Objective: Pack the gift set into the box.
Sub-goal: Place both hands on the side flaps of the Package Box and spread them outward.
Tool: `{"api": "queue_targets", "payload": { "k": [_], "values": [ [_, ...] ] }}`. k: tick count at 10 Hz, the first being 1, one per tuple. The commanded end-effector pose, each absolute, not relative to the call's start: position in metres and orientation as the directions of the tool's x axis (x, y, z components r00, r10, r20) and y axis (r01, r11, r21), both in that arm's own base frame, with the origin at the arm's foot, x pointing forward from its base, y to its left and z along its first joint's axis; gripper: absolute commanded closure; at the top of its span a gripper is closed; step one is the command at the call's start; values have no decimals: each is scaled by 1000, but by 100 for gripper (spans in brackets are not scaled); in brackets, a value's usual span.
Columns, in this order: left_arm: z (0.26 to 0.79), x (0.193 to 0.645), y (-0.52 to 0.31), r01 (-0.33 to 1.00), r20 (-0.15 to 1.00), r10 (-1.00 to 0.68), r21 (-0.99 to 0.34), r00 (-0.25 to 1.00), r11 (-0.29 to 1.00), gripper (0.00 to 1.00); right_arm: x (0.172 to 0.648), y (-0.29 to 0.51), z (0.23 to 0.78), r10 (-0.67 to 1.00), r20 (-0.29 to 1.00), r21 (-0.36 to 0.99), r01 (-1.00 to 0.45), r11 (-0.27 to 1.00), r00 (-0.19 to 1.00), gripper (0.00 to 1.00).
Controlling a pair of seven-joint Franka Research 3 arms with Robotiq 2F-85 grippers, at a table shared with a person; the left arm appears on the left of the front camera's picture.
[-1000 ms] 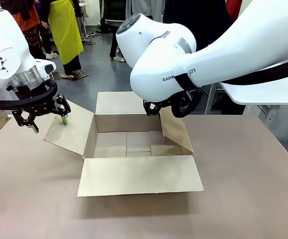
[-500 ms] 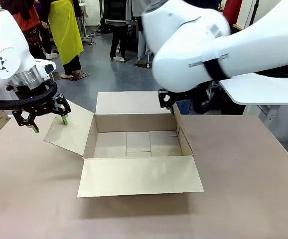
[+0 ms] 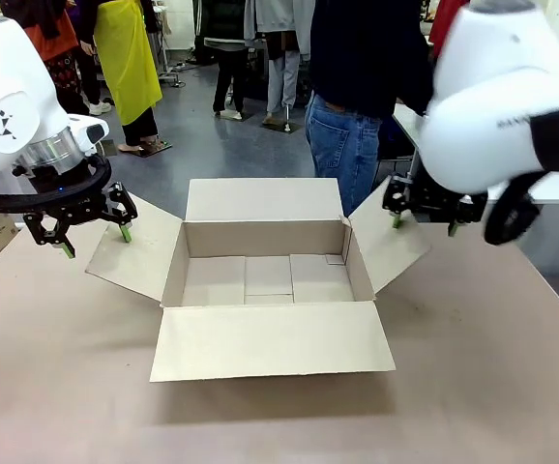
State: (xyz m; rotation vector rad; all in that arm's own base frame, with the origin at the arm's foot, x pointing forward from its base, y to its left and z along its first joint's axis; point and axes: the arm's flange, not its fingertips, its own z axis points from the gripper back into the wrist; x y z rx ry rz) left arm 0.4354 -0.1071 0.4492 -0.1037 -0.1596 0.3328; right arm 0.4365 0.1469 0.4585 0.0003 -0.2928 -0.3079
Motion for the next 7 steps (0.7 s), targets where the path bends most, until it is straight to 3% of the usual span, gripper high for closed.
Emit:
{"api": "queue_targets", "payload": {
  "k": [1, 2, 3, 7],
  "values": [
    [450, 435, -107, -331, 142, 345, -111, 928, 937, 0, 437, 114, 409, -243, 257, 246, 180, 952, 935, 0],
    [450, 435, -107, -331, 142, 345, -111, 928, 937, 0, 439, 109, 384, -193, 196, 314, 125, 941, 961, 0],
    [450, 435, -107, -331, 142, 345, -111, 928, 937, 0, 436, 124, 437, -300, 298, 121, 276, 953, 906, 0],
    [450, 435, -107, -331, 142, 345, -111, 928, 937, 0, 436, 124, 437, -300, 298, 121, 276, 953, 906, 0]
  ]
}}
